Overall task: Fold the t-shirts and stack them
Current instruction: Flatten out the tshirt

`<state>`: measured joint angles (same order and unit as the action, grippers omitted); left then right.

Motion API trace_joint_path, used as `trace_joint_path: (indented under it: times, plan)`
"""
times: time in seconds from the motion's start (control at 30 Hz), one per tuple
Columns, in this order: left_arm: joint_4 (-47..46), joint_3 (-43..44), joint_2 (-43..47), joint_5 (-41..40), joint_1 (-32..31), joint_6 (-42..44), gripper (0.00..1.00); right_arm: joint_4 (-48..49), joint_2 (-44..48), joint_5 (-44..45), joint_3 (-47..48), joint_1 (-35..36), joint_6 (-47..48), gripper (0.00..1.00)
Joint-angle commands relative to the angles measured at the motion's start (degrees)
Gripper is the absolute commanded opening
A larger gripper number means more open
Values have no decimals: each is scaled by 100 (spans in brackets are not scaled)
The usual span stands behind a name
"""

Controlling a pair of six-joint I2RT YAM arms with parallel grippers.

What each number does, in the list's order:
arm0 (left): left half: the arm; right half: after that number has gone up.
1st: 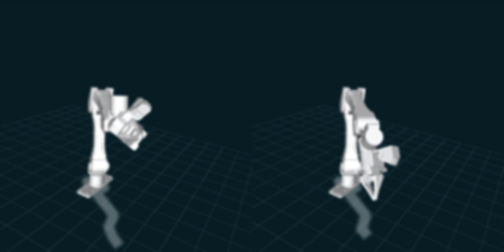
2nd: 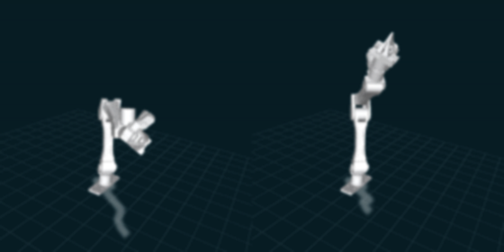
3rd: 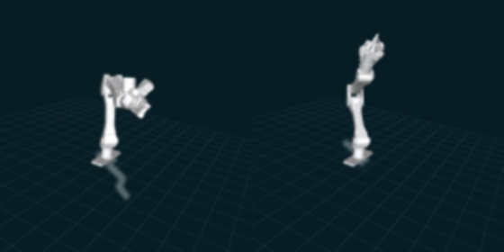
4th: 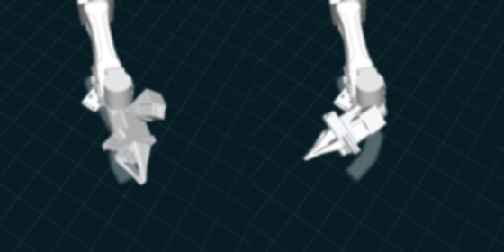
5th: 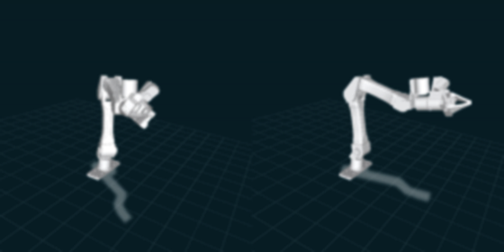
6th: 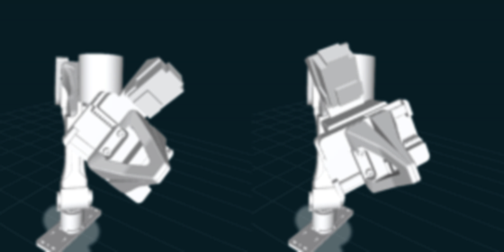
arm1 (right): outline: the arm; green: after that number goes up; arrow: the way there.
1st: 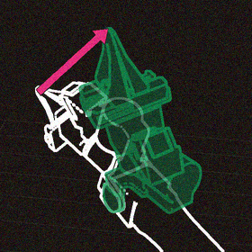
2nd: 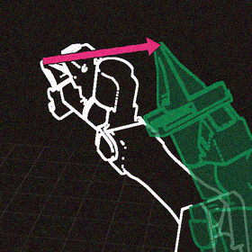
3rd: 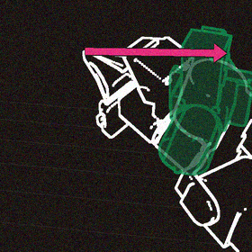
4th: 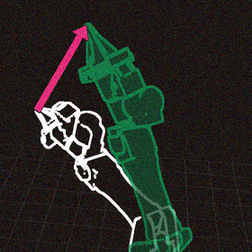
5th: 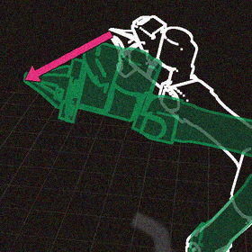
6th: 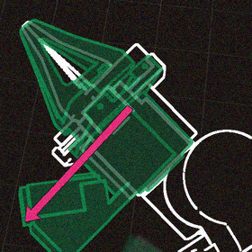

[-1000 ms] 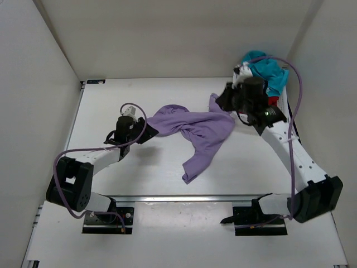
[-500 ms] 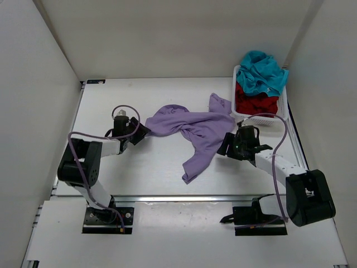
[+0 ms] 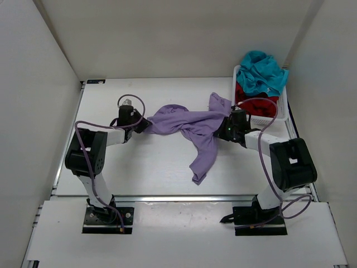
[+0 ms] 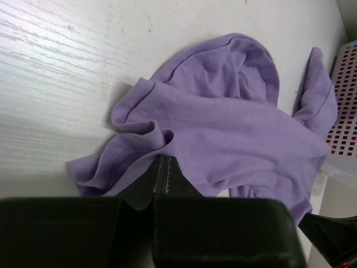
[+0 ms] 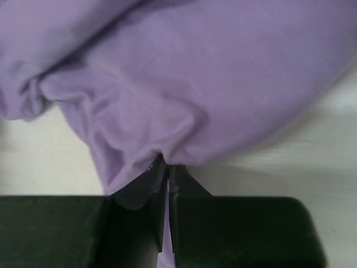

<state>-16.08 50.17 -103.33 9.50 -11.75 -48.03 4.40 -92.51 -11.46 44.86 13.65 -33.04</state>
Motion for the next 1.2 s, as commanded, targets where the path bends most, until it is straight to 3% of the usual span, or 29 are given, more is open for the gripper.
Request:
trace_joint_path:
  times: [0.0, 0.23, 0.33, 0.4, 0.53, 0.6, 0.67, 0.9, 1.03, 1.07, 1.13, 1.17]
  plan:
    - [104, 63, 803, 87, 85, 118, 0, -271, 688, 434, 435, 295, 279, 0]
    - [534, 10, 2438, 368, 436, 101, 0, -2168, 2156, 927, 1682, 805, 1106, 0]
    - [833, 72, 2826, 553, 708, 232, 0, -2812, 2325, 1119, 2482, 1147, 1440, 0]
    - [1158, 133, 3002, 204, 666, 513, 2, -3189, 2404, 1085, 2904, 1280, 1554, 0]
    - [1388, -104, 2731, -70, 235, 989, 31, -3446, 2404, 1146, 2748, 1290, 1590, 0]
    - [1441, 9, 2145, -71, -81, 1129, 45, -3271, 2500, 815, 2187, 1053, 1450, 0]
    - [1607, 150, 1494, -1, -388, 1243, 52, -3061, 2737, 734, 1651, 929, 1362, 0]
    - [1713, 220, 570, -289, -855, 1349, 71, -2612, 3212, 119, 165, 174, 1151, 1]
    - [1678, 571, 34, -457, -838, 1296, 71, -2453, 3160, -31, -117, 173, 1124, 0]
    - [1721, 642, -64, -492, -864, 1296, 64, -2418, 3186, -31, -118, 191, 1107, 0]
    - [1669, 757, -318, -336, -786, 1253, 30, -2287, 3143, -75, -188, 164, 1098, 0]
    - [1495, 714, -319, -239, -750, 1130, 22, -2234, 3116, -119, -223, 147, 1072, 0]
